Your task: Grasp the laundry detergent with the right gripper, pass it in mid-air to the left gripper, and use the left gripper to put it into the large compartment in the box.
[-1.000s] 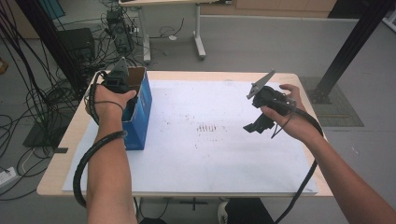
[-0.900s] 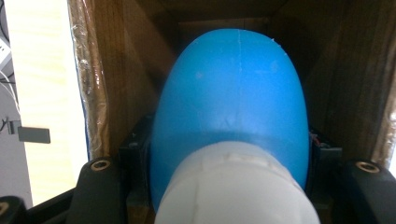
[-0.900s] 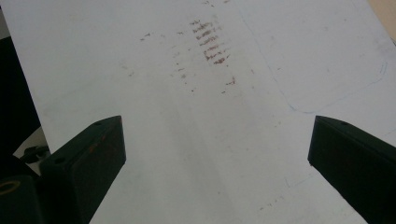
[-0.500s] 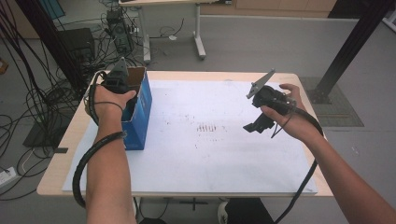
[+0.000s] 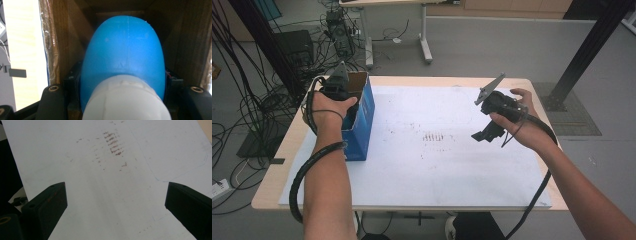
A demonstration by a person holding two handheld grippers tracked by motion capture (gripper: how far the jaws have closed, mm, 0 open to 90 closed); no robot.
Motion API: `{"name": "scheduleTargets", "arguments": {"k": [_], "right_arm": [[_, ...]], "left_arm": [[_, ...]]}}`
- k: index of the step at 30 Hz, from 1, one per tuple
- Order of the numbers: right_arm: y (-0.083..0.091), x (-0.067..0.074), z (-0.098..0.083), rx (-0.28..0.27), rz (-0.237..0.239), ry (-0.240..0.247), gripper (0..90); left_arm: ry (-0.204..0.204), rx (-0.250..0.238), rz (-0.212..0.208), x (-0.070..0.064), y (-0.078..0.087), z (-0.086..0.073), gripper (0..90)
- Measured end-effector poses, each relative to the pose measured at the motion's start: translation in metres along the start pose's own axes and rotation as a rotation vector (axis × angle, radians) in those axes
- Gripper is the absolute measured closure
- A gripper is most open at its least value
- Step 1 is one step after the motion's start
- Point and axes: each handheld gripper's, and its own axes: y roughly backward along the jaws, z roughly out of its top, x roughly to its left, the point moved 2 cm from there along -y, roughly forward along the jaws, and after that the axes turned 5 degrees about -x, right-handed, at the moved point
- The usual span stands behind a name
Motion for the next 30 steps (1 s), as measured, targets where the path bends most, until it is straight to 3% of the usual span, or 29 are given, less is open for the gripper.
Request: {"name": "scheduleTargets", "arguments": {"k": [30], "right_arm": [[0.0038,-0.0009,-0.0012,-0.010,-0.005,-0.005,4.1]], "left_arm": [[-0.008,-0.006,0.001,-0.0031,0.0008,-0.0001,36.5]]}}
